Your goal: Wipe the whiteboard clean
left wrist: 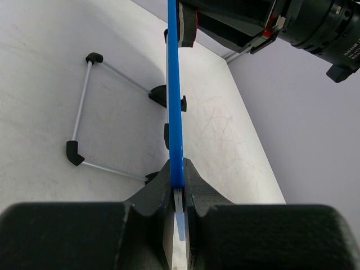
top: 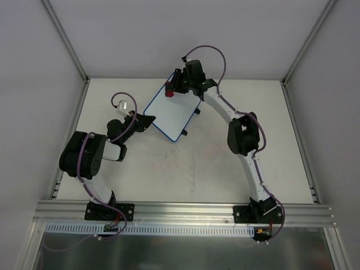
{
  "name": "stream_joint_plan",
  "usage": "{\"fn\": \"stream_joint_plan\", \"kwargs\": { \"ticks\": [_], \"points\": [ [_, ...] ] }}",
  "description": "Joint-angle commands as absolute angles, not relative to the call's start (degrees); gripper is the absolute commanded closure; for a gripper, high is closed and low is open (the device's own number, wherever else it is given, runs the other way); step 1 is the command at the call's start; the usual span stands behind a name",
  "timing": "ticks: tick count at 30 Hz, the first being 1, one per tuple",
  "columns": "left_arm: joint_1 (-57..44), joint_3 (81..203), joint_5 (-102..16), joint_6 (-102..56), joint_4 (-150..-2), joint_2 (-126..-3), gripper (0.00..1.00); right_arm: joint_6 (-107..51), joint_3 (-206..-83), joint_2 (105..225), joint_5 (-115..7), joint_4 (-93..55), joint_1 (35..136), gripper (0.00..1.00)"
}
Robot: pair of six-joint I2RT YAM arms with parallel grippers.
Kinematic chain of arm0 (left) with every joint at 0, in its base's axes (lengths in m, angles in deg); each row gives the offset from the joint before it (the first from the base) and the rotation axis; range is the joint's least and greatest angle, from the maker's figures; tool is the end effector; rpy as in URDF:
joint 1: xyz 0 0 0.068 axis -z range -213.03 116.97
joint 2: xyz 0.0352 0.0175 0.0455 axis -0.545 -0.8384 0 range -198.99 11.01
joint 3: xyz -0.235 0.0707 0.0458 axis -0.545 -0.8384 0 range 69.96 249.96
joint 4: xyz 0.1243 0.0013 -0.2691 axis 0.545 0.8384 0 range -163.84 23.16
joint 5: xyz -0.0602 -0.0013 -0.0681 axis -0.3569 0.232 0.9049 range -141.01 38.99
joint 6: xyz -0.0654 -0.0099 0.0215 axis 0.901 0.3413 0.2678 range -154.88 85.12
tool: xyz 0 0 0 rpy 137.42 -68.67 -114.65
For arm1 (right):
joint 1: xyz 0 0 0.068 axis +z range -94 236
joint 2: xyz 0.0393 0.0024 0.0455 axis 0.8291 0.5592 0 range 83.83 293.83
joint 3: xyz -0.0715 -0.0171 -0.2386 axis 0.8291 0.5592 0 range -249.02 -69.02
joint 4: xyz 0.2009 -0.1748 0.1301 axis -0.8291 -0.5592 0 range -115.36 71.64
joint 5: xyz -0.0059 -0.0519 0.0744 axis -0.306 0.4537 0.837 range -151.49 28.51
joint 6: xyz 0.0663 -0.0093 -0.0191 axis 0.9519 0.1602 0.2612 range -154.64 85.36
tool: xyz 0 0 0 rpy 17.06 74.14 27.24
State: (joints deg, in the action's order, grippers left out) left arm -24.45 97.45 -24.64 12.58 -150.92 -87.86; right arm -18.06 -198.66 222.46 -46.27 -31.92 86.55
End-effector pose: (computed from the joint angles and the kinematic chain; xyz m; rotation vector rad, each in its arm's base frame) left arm 0.3205 -0.0737 0.1148 -0.1366 1.5814 -1.1151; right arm 0.5150 0.3212 0.2381 -0.4262 1.9916 0.7899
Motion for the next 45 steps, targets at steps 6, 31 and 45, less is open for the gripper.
{"fn": "stream_joint_plan", "kwargs": {
  "ticks": [6,31,45],
  "points": [
    [-22.92,96.24,-18.75,10.74,-170.17,-86.90,1.00,-13.73,-198.57,224.37,-53.84,-40.94,83.43,1.00],
    [-22.74,96.33,-18.40,10.12,-170.17,-86.73,1.00,-18.11,-201.90,223.05,-56.65,-43.06,85.27,1.00],
    [-21.25,96.24,-18.22,7.31,-170.17,-85.76,1.00,-25.76,-204.46,222.08,-54.63,-42.71,89.92,1.00]
  ]
}}
